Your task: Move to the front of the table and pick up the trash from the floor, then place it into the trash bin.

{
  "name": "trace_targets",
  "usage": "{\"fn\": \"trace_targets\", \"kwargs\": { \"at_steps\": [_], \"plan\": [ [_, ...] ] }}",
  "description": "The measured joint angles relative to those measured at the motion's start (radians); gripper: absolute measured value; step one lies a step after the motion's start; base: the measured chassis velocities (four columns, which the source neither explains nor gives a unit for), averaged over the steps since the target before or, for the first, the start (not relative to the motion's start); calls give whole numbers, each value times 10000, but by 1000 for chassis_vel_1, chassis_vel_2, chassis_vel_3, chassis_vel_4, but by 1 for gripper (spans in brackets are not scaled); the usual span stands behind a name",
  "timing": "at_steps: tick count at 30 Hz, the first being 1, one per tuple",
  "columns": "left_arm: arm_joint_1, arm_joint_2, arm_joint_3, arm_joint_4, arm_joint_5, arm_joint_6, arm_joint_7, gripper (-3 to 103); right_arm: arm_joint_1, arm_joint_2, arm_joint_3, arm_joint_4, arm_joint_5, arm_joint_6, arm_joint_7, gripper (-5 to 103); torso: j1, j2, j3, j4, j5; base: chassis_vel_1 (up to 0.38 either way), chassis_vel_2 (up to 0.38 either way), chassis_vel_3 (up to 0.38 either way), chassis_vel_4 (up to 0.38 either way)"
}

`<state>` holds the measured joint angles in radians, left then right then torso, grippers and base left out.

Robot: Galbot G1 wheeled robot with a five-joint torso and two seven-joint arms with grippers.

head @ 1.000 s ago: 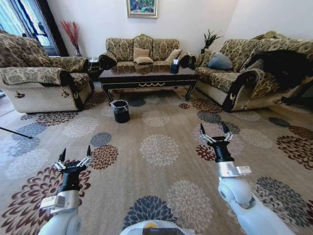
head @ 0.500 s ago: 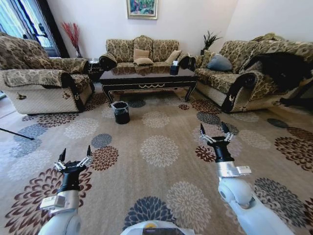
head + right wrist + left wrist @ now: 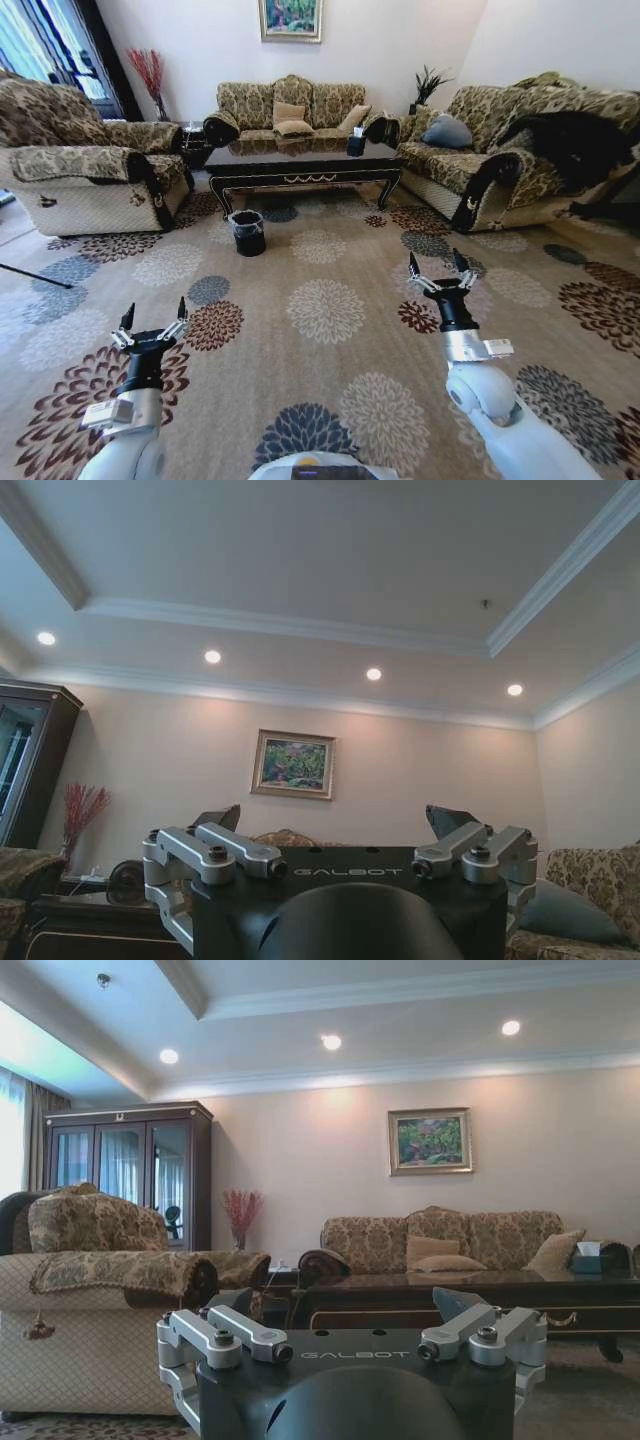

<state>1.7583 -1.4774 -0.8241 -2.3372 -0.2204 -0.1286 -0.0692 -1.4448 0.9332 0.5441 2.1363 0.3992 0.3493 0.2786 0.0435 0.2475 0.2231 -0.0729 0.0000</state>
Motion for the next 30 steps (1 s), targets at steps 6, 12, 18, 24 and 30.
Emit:
{"fn": "trace_targets", "kwargs": {
  "at_steps": [6,12,18,24,30],
  "plan": [
    [0,0,0,0,0,0,0,100,0,0,0,0,0,0,0,100,68,221,156,0,0,0,0,0,0],
    [0,0,0,0,0,0,0,100,0,0,0,0,0,0,0,100,147,467,321,0,0,0,0,0,0],
    [1,0,0,0,0,0,0,100,0,0,0,0,0,0,0,100,235,733,498,0,0,0,0,0,0],
    [0,0,0,1,0,0,0,100,0,0,0,0,0,0,0,100,319,979,662,0,0,0,0,0,0],
    [1,0,0,0,0,0,-1,100,0,0,0,0,0,0,0,100,394,1229,838,0,0,0,0,0,0]
  ]
}}
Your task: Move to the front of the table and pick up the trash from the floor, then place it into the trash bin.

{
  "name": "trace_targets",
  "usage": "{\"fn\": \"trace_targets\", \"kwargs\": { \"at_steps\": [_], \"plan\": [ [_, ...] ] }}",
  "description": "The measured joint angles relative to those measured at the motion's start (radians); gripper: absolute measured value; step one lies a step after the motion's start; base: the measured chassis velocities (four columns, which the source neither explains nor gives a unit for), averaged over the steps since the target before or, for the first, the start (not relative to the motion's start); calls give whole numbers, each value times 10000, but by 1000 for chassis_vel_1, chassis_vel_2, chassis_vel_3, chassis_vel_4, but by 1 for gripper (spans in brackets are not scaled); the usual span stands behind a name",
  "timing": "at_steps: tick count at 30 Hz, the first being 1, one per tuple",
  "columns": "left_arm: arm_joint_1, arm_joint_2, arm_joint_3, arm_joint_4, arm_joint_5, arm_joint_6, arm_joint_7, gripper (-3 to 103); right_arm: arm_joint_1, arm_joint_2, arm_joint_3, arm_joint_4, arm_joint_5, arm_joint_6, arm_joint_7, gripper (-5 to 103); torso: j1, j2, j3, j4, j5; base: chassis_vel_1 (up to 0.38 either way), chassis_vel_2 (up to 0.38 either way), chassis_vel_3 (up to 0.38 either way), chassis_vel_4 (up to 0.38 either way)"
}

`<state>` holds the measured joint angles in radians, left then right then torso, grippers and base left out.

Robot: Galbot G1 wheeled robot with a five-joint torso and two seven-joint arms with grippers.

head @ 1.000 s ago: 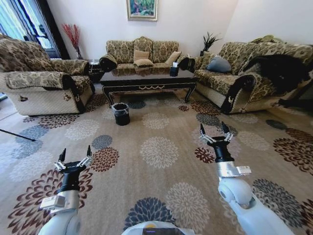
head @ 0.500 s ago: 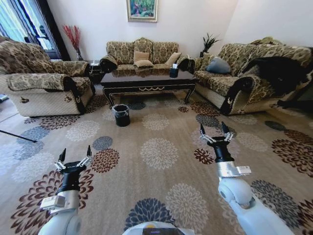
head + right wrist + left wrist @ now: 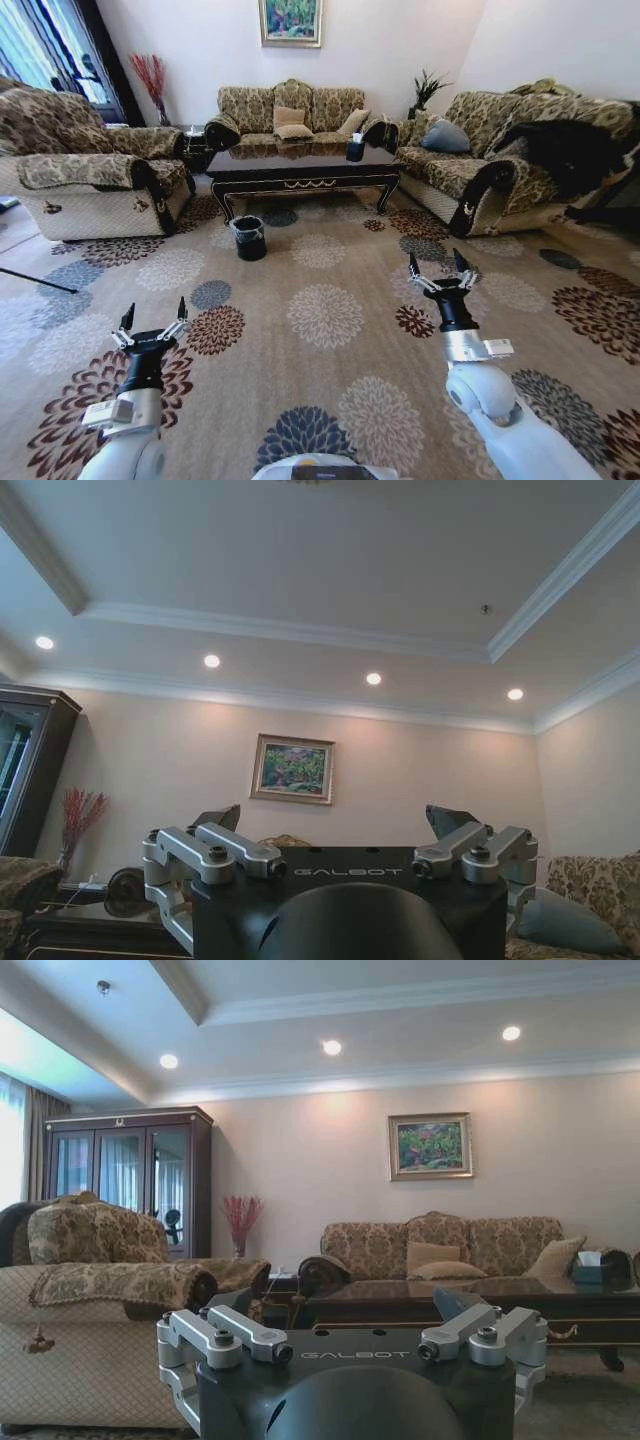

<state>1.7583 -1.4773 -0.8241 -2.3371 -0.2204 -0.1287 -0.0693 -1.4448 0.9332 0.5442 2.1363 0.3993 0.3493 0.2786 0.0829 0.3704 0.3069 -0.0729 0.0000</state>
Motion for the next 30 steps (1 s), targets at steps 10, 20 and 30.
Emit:
{"fn": "trace_targets", "kwargs": {
  "at_steps": [10,20,30],
  "plan": [
    [0,0,0,0,0,0,0,100,0,0,0,0,-1,0,0,100,144,376,234,0,0,0,0,0,0],
    [0,0,0,0,0,0,0,100,0,0,0,0,-1,0,0,100,259,676,417,0,0,0,0,0,0],
    [0,0,0,0,0,0,0,100,0,0,0,0,0,0,0,100,423,1105,677,-1,0,0,0,0,0]
  ]
}}
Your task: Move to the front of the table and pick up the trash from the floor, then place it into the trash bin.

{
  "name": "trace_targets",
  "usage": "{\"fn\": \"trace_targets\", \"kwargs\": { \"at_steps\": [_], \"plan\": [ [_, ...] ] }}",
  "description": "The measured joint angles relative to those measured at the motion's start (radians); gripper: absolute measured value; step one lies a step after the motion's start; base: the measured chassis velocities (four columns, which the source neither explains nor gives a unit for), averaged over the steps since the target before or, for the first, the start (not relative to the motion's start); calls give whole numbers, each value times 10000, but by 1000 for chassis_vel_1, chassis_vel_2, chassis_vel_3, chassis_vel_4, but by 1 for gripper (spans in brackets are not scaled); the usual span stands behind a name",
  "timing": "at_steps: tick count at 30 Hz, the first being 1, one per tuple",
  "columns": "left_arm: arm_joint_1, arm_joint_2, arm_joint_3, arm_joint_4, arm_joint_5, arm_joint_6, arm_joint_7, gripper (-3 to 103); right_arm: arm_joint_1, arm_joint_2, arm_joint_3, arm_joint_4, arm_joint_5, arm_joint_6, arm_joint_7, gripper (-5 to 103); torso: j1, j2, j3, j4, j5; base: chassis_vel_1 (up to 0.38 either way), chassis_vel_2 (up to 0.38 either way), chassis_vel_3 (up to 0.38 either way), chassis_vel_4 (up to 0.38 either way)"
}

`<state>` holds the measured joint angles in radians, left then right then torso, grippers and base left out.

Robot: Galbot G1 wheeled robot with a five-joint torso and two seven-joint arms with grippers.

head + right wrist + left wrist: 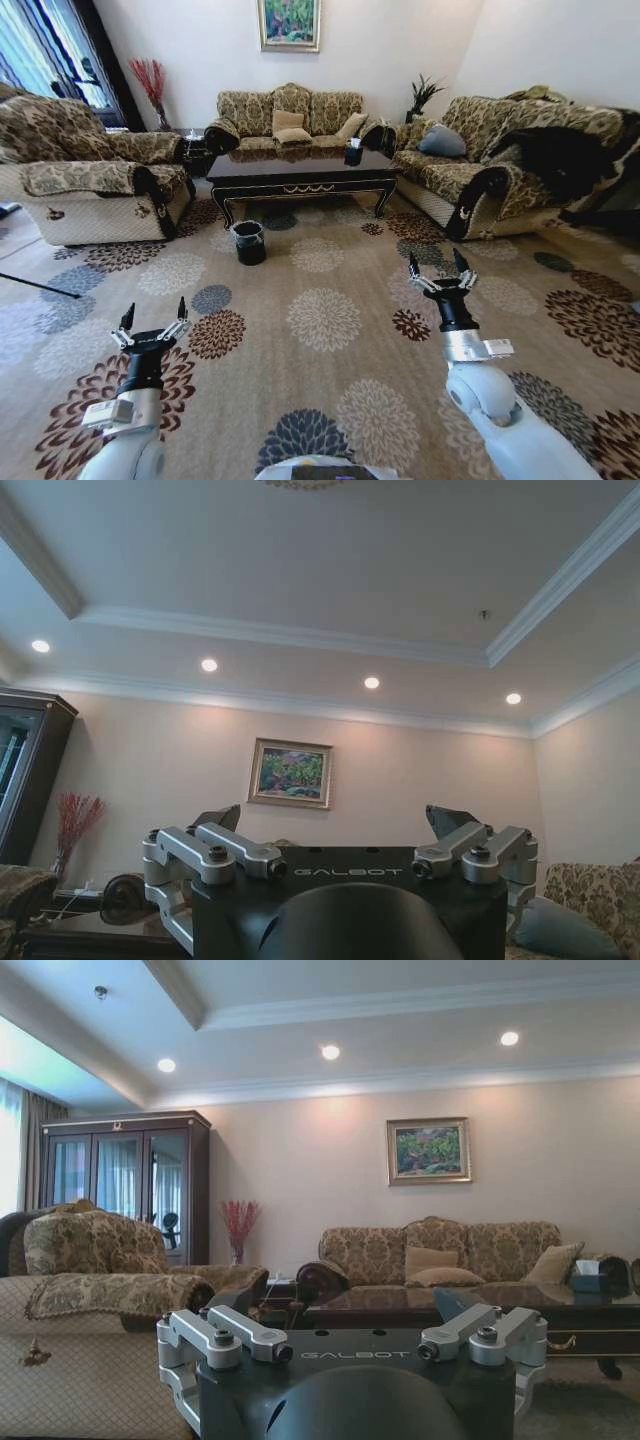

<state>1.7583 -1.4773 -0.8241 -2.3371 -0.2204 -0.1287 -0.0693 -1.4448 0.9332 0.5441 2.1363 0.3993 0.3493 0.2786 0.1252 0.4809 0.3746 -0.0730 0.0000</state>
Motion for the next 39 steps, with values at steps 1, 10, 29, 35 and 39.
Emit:
{"fn": "trace_targets", "kwargs": {
  "at_steps": [1,10,29,35,39],
  "plan": [
    [0,0,0,0,0,0,0,100,0,0,0,0,0,0,0,100,0,0,0,0,0,0,0,0,0],
    [0,0,0,0,0,0,0,100,0,0,0,0,0,0,0,100,140,364,225,0,0,0,0,0,0],
    [0,0,0,1,0,0,1,100,0,0,0,0,0,0,0,100,440,1116,676,0,0,0,0,0,0],
    [0,0,0,0,0,0,0,100,0,0,0,0,0,0,0,100,614,1546,932,0,0,0,0,0,0],
    [0,0,0,0,0,0,1,100,0,0,0,0,0,0,0,100,679,1689,1008,1,0,0,0,0,0]
  ]
}}
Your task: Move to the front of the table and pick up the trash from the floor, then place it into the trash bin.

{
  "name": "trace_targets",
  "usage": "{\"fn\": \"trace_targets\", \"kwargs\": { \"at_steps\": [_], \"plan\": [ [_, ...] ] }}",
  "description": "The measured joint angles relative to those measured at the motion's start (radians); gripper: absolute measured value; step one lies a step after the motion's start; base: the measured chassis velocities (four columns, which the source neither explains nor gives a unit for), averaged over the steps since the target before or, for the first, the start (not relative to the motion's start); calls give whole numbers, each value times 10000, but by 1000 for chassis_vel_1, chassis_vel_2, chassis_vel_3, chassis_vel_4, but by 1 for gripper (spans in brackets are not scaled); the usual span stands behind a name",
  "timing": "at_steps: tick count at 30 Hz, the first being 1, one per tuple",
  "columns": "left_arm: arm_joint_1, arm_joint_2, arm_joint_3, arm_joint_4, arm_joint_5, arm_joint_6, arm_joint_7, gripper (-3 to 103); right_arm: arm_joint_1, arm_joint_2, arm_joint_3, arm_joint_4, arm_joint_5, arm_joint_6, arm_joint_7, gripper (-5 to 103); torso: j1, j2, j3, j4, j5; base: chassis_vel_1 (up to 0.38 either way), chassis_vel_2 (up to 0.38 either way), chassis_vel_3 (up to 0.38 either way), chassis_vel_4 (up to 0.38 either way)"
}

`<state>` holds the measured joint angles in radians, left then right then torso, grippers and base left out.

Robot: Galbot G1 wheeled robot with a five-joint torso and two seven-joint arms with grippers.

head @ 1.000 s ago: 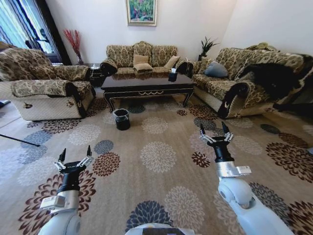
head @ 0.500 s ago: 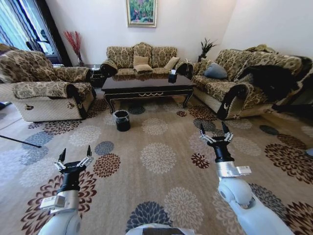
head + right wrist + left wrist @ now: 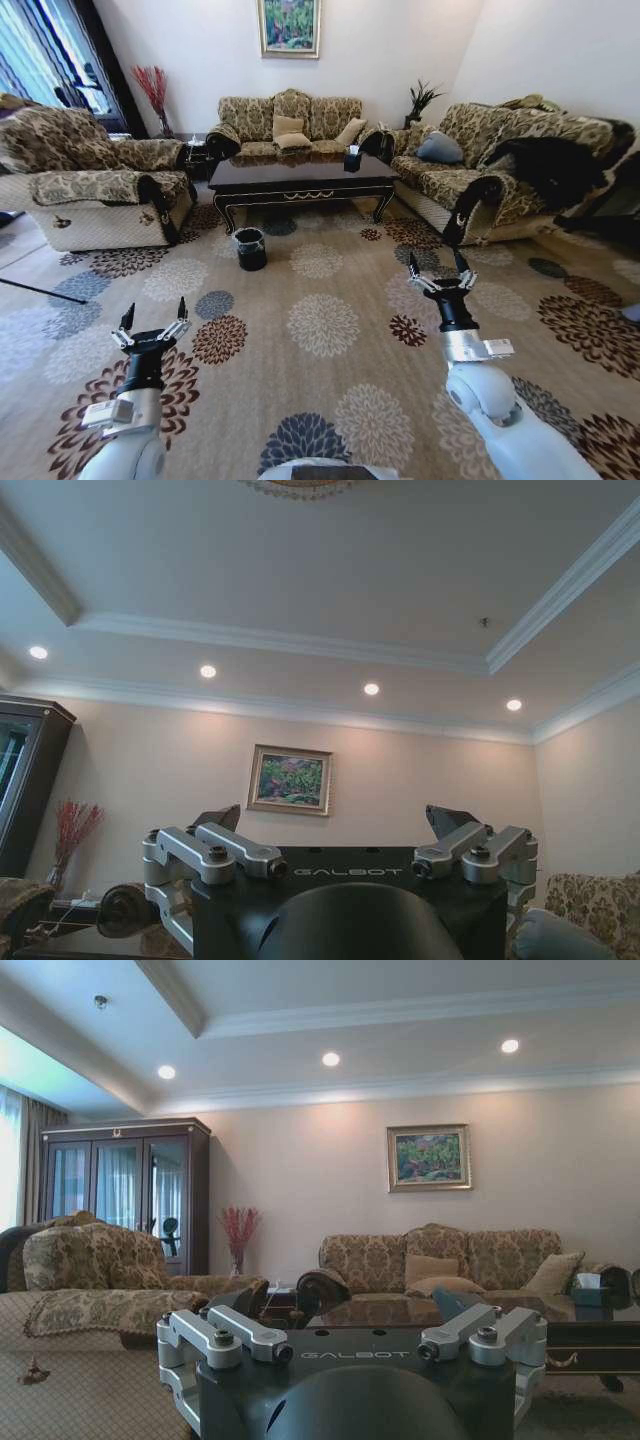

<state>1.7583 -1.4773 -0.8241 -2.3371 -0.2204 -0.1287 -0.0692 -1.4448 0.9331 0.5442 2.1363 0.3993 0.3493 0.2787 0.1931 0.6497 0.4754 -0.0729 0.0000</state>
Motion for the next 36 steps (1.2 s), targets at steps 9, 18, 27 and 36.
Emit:
{"fn": "trace_targets", "kwargs": {
  "at_steps": [9,18,27,36],
  "plan": [
    [0,0,0,0,0,0,0,100,0,0,0,0,-1,0,0,100,156,396,244,0,0,0,0,0,0],
    [0,0,0,0,0,0,0,100,0,0,0,0,0,0,0,100,319,778,462,0,0,0,0,0,0],
    [0,0,0,0,0,0,0,100,0,0,0,0,0,0,-1,100,494,1187,696,0,0,0,0,0,0],
    [0,0,0,0,0,0,0,100,0,0,0,0,0,0,-1,100,667,1574,909,0,0,0,0,0,0]
  ]
}}
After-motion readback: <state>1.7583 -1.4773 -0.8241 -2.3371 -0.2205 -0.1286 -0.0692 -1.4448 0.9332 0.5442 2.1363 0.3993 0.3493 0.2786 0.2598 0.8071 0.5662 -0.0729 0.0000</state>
